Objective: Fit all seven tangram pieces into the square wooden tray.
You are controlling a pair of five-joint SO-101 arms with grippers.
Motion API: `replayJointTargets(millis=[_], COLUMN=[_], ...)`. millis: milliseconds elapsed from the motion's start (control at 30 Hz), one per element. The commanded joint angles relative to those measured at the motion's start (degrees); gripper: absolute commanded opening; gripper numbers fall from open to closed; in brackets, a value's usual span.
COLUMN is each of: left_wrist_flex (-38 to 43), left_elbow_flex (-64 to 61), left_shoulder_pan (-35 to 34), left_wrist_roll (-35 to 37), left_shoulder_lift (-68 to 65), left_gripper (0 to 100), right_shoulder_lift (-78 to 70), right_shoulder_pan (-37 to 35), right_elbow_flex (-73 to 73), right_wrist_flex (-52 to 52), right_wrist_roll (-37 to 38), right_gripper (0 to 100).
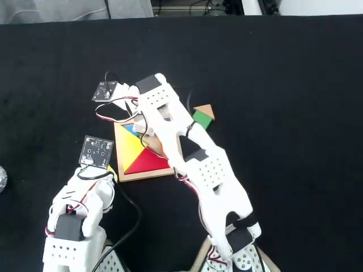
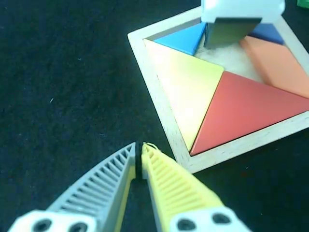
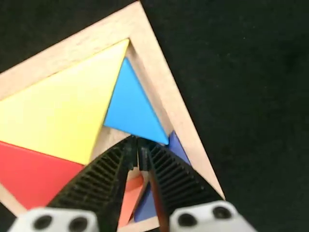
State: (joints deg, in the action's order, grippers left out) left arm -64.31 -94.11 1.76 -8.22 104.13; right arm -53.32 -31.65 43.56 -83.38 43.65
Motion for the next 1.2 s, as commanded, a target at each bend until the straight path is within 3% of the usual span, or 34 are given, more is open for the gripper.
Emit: replayJointTargets(millis=[0,267,467,633,800,967,1167], left_wrist_flex=[0.26,0.26,0.26,0.26,0.26,0.26,0.26], left_elbow_flex=[2.68,2.68,2.68,2.68,2.68,2.68,2.59], left_shoulder_pan=[0.04,0.04,0.04,0.04,0.04,0.04,0.04], left_wrist_roll=[0.09,0.09,0.09,0.09,0.00,0.00,0.00], left_shoulder_lift=[0.35,0.35,0.35,0.35,0.35,0.35,0.35], left_gripper=[3,3,3,3,3,3,3], right_shoulder_lift=[0.22,0.31,2.77,15.96,33.54,47.60,54.64], right_shoulder_pan=[-0.79,-0.88,-0.09,6.33,7.74,10.29,19.96], right_elbow_flex=[4.35,10.42,15.43,8.04,-9.54,-30.99,-57.01], right_wrist_flex=[-0.88,-6.68,-18.02,-17.85,-16.79,-6.68,18.81], right_wrist_roll=[-1.93,-3.34,-3.43,-2.99,-2.99,-3.43,-3.60], right_gripper=[1.1,1.1,1.1,1.1,1.1,1.1,1.1])
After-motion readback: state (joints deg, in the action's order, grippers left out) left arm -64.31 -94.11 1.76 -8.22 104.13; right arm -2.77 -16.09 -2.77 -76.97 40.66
